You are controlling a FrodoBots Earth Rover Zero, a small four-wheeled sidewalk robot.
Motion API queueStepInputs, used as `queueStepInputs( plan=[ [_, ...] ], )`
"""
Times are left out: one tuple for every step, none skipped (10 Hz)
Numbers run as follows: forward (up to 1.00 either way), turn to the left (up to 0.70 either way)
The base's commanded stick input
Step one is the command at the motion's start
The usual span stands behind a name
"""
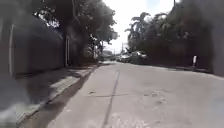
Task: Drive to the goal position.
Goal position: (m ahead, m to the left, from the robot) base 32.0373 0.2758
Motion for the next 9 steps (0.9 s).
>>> queueStepInputs(
  plan=[
    [1.00, 0.00],
    [1.00, 0.00],
    [1.00, 0.00],
    [1.00, 0.00],
    [1.00, 0.00],
    [1.00, 0.00],
    [1.00, 0.00],
    [1.00, 0.00],
    [1.00, 0.00]
  ],
)
